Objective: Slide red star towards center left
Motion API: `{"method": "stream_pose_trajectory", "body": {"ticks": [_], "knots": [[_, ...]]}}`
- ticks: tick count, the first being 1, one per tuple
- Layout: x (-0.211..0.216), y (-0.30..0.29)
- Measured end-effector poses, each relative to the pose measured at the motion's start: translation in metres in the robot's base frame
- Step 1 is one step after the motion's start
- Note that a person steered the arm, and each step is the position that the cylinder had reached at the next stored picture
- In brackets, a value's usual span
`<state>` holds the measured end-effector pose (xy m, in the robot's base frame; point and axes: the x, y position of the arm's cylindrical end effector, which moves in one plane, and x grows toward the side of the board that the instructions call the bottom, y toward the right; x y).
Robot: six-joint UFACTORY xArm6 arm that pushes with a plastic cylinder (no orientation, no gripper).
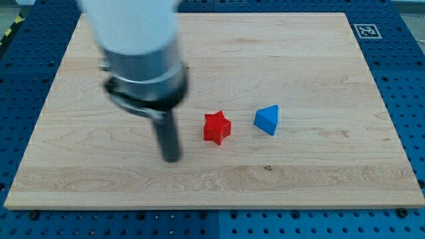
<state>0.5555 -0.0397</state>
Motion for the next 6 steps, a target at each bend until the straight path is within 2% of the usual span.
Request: {"method": "stream_pose_trajectory", "body": {"ticks": [1, 2, 3, 5, 6], "knots": [[0.000, 0.075], [-0.003, 0.087], [-0.029, 0.078], [-0.073, 0.001], [-0.075, -0.040]]}}
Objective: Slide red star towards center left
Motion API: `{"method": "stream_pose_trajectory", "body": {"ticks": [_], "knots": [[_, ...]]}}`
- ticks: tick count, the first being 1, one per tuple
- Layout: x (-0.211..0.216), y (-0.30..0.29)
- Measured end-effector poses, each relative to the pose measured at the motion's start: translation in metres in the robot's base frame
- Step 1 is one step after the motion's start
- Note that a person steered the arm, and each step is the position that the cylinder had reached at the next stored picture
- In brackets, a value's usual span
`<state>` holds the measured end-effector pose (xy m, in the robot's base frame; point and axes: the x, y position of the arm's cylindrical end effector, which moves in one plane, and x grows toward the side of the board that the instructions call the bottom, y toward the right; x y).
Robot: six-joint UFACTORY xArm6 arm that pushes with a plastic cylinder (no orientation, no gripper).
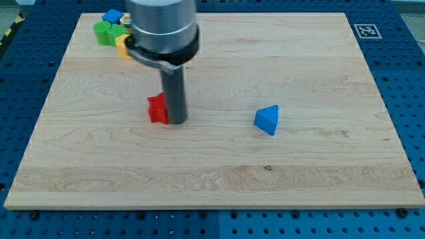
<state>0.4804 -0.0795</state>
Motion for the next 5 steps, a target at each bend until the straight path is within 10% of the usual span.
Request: {"method": "stream_pose_trajectory", "body": {"ticks": [5], "knots": [[-0.045, -0.110]]}}
